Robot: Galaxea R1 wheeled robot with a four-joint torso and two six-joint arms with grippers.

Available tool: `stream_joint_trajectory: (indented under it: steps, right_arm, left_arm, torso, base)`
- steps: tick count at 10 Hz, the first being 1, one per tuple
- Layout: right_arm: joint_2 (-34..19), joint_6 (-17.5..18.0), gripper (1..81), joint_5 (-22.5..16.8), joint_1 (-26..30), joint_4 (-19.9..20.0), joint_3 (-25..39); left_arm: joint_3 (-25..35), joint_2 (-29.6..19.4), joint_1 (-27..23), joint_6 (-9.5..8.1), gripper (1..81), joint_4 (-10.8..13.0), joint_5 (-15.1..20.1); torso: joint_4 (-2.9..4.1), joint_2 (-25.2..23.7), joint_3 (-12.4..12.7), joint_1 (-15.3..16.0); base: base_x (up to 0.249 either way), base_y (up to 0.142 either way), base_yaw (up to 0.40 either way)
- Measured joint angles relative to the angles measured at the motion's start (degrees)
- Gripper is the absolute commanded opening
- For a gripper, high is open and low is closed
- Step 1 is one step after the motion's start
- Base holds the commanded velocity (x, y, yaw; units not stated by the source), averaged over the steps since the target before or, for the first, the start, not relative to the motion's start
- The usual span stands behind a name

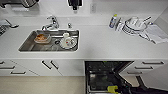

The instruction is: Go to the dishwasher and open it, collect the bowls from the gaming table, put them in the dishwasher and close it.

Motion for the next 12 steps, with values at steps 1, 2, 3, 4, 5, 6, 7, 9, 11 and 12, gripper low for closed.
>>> stream_joint_trajectory:
  steps: [1,2,3,4,5,6,7,9,11,12]
  right_arm:
    - [1.9,0.9,1.0,-2.0,1.8,0.0,-0.7]
    - [3.2,1.4,1.0,-3.6,3.1,0.0,-1.4]
    - [4.6,1.8,1.0,-4.6,4.3,0.0,-2.4]
    - [6.2,2.0,1.0,-5.6,5.3,0.1,-3.6]
    - [8.1,2.1,1.0,-6.5,6.4,0.5,-5.4]
    - [9.5,2.1,1.0,-7.3,7.8,0.8,-7.0]
    - [10.2,2.2,1.0,-8.0,8.7,1.1,-7.7]
    - [11.6,2.3,81.1,-10.3,8.9,1.8,-8.4]
    - [11.3,2.3,81.1,-10.6,8.8,2.0,-8.4]
    - [10.9,2.3,81.1,-11.4,8.6,2.1,-8.2]
  left_arm:
    - [-0.1,0.0,0.5,0.0,81.1,-0.8,0.0]
    - [-0.1,0.0,1.2,-0.02,81.1,-1.0,-0.2]
    - [-0.1,0.0,1.5,-0.02,81.1,-1.1,-0.2]
    - [-0.1,0.0,1.5,-0.02,81.1,-1.4,0.0]
    - [-0.1,0.0,1.7,-0.02,81.1,-1.7,0.2]
    - [-0.1,0.0,1.7,-0.02,81.1,-1.9,0.1]
    - [-0.1,0.0,1.6,0.0,81.1,-2.2,0.2]
    - [-0.3,0.5,1.7,0.11,81.1,-5.3,0.6]
    - [-3.3,3.0,1.7,0.61,81.1,-9.1,3.5]
    - [-5.1,4.7,2.0,2.43,81.1,-10.0,4.9]
  torso:
    - [0.0,0.0,0.0,0.0]
    - [0.0,0.0,0.0,0.0]
    - [0.0,0.0,0.0,0.0]
    - [0.0,0.0,0.0,0.0]
    - [0.0,0.0,0.0,0.0]
    - [0.0,0.0,0.0,0.0]
    - [0.0,0.0,0.0,0.0]
    - [0.0,0.0,0.0,0.0]
    - [0.0,0.0,0.0,0.0]
    - [0.0,0.0,0.0,0.0]
  base:
    - [0.0,0.0,0.0]
    - [0.0,0.0,0.0]
    - [0.0,0.0,0.0]
    - [0.0,0.0,0.0]
    - [0.0,0.0,0.0]
    - [0.0,0.0,0.0]
    - [0.0,0.0,0.0]
    - [0.0,0.0,0.0]
    - [0.0,0.0,0.0]
    - [0.0,0.0,0.0]
